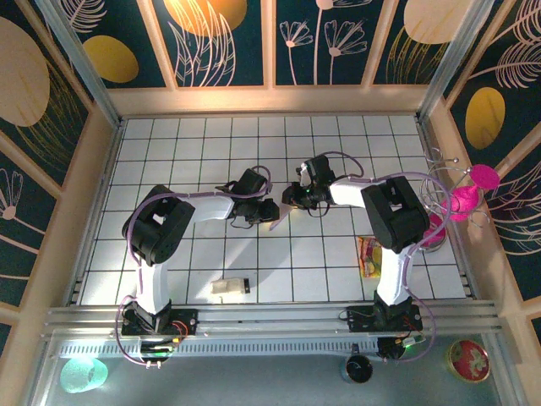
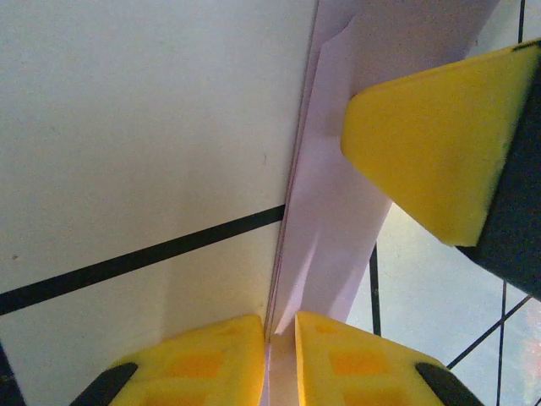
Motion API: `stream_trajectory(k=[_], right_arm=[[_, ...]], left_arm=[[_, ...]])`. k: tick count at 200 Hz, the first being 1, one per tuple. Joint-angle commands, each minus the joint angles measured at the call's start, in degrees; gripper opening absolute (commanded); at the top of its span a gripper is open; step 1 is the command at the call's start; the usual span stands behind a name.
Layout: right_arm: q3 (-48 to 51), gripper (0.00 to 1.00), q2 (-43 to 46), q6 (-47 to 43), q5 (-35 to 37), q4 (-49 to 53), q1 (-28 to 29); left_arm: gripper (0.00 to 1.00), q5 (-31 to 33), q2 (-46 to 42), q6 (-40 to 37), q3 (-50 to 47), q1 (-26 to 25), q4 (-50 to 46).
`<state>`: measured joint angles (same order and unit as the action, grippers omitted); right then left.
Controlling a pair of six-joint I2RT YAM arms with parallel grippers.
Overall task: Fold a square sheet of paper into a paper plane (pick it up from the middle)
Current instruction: Fold the wing for the fifth time at the center of the table.
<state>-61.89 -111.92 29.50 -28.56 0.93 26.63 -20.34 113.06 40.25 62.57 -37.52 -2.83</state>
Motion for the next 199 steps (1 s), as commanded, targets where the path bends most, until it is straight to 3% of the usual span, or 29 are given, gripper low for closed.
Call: stream_trajectory(k=[1,87,115,164,199], right_arm=[[-1.3,0.22,-2.2,-1.6,1.9,3.9,0.7],[-2.5,0.17,-3.9,-2.9,5.1,8.6,0.9],[-2.5,0.17,-4.0,-2.9,4.9,8.4,0.9],[-2.2,0.12,-4.0,-2.6,4.3,8.1,0.7],[-1.9,0.09,-4.2,-2.4,3.9,7.8,0.5]], left_arm=[[0.19,6.4,9.1,-2.3,-3.6,-1.0,-1.7],[0.25,10.0,-5.7,-0.5,-1.9,-0.4,-1.4],[0.25,8.2,-7.8,-0.3,-2.0,0.3,-0.1],[0.12,-2.8,-7.5,1.5,-3.6,0.2,8.6],[0.03,-4.6,-4.9,1.3,-2.3,-0.9,8.9]])
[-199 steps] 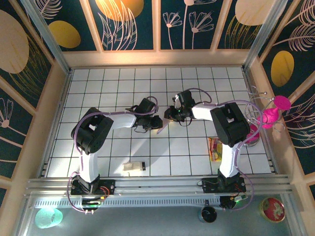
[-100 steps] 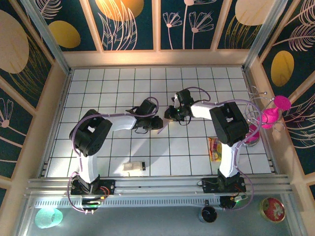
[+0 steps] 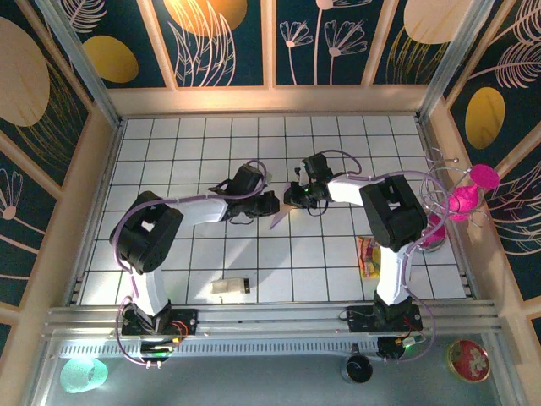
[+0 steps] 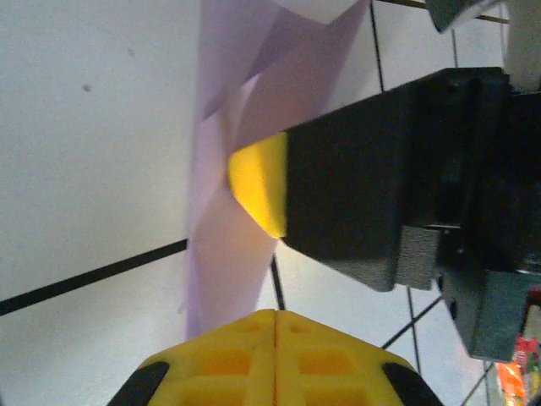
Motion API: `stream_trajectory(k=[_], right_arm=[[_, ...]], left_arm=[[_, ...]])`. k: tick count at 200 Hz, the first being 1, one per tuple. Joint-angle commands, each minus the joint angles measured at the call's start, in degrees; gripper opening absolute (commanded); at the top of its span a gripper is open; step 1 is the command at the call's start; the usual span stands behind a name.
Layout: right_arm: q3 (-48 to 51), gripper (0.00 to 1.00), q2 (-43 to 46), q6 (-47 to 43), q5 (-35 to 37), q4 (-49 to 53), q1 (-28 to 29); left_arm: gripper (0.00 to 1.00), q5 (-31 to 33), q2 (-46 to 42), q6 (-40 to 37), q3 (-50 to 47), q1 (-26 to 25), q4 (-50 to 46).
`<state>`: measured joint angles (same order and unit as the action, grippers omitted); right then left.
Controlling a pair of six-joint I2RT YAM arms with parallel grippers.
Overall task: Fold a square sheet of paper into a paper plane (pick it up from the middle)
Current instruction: Fold the wing for the fifth time at the center of the table.
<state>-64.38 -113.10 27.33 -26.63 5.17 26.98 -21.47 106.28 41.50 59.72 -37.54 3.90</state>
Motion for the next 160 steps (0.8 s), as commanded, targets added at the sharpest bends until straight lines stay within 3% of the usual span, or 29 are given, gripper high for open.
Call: stream_trajectory(k=[1,160], right_arm=[[0.6,0.09,-3.1,-0.3,2.0,3.6,0.2],[1.5,0.04,-3.2,0.2,1.6,2.6,-0.2]], left_arm=[[0.03,-3.5,1.9,0.1,0.5,-0.9,2.1],[0.0,-2.7,9.8,-1.8,4.4,-1.0,-2.4]])
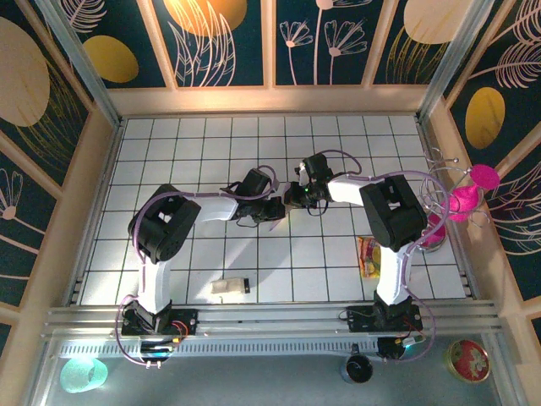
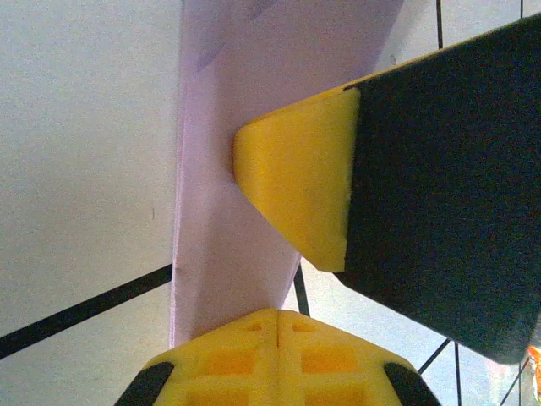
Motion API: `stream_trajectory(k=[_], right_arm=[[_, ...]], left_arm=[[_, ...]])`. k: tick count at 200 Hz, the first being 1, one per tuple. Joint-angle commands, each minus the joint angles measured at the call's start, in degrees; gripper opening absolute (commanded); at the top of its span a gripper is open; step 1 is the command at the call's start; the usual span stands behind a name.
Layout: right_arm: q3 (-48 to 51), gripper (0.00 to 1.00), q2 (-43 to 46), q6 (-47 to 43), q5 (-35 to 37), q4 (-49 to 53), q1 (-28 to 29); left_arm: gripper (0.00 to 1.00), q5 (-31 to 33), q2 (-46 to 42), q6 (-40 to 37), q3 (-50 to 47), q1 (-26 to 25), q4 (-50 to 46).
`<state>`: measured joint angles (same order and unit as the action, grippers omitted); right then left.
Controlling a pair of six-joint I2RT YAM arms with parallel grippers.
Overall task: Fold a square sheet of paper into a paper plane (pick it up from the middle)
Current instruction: Fold the wing for the fifth time at the center of the table.
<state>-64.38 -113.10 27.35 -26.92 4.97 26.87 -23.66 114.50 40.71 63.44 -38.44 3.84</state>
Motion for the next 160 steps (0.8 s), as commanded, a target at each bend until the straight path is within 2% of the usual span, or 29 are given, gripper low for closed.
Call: stream_trajectory(k=[1,68,160], right_arm=[[1.5,0.04,-3.2,0.2,1.9,2.9,-0.1],[1.4,0.04,-4.2,0.0,3.7,4.6,-0.2],[1.1,0.04,-4.9,0.2,4.7,5.4,-0.4]], left_arm=[[0.0,-0.4,1.6,-1.1,0.7,-0.1,-2.3],[0.0,-0.9,0.3,-1.2,-3.5,-0.1,-3.8],[0.0,-2.1,-5.0,-5.5,-13.0,-0.7,-11.5]])
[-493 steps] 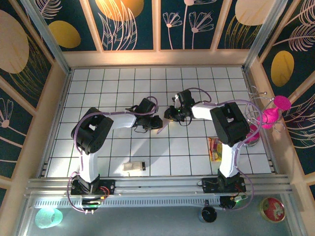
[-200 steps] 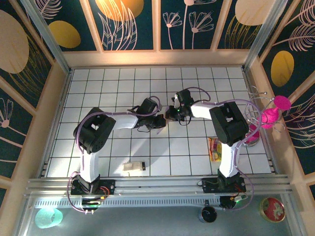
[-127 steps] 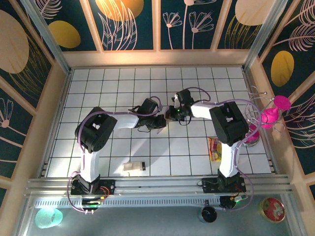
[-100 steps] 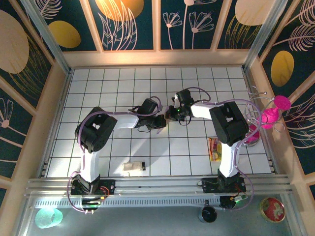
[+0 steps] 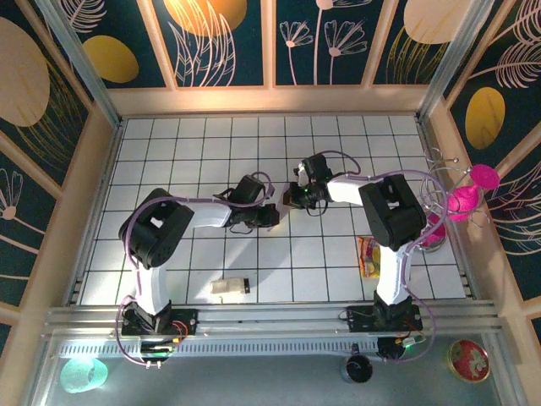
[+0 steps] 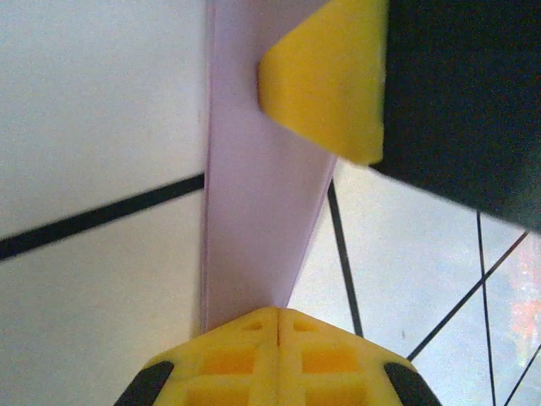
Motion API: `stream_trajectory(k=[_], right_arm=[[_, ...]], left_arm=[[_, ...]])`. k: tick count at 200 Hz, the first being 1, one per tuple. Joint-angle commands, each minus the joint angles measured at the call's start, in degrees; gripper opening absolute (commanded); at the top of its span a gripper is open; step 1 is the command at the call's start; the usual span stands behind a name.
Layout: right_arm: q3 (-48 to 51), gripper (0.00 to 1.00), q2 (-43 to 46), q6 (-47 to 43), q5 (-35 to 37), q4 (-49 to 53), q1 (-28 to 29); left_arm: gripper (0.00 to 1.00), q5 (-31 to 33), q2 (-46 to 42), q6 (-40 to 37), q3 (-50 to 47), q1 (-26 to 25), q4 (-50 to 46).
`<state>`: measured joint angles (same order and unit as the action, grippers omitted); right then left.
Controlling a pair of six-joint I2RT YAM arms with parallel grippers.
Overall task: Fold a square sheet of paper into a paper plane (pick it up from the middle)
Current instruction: Fold the wing for the fifth time at the center of the table.
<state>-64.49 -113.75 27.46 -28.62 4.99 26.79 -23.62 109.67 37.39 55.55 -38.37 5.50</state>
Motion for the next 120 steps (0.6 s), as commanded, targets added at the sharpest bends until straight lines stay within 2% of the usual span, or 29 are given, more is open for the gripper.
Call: stream_trajectory(k=[1,120], right_arm=[[1.2,0.04,-4.3,0.0,6.4,5.4,-0.3],[1.1,0.04,-5.9,0.2,7.9,6.0,-0.3]], left_arm=[[0.0,-2.1,-0.3,-2.3,-5.2,-0.7,-13.3],[0.0,2.0,-5.9,-2.6,-9.8,-0.7,-19.5]])
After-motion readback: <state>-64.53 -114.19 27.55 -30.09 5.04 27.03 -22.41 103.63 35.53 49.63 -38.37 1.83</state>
